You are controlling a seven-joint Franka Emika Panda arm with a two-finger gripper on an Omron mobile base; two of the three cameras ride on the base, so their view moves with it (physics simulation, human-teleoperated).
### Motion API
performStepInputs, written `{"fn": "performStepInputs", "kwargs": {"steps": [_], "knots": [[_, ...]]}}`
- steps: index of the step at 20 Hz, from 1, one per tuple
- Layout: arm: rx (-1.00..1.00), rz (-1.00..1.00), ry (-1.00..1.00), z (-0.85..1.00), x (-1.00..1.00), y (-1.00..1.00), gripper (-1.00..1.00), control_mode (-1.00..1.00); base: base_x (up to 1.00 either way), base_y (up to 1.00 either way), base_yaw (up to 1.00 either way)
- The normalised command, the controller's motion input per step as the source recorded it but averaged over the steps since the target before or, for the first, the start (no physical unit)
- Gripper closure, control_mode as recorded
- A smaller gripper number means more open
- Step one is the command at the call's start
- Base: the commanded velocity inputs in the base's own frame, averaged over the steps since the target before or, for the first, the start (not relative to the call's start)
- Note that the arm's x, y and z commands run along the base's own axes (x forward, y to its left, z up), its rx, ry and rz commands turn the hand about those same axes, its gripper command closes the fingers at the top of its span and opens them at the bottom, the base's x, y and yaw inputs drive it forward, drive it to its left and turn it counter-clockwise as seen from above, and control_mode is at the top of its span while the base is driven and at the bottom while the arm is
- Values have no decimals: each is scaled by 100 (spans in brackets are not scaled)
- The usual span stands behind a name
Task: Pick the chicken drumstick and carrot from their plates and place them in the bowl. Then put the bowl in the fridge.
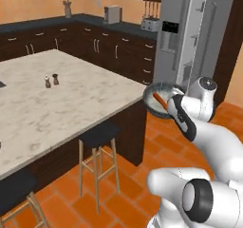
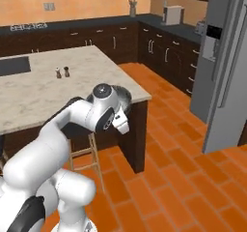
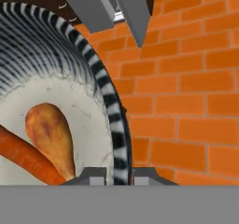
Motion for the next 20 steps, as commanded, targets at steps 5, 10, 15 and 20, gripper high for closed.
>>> {"fn": "performStepInputs", "kwargs": {"steps": [5, 10, 15, 20], "knots": [[0, 0, 0, 0, 0, 0, 100, 100, 100, -67, 19], [0, 0, 0, 0, 0, 0, 100, 100, 100, -77, 27], [0, 0, 0, 0, 0, 0, 100, 100, 100, -79, 33], [0, 0, 0, 0, 0, 0, 100, 100, 100, -85, 38]]}}
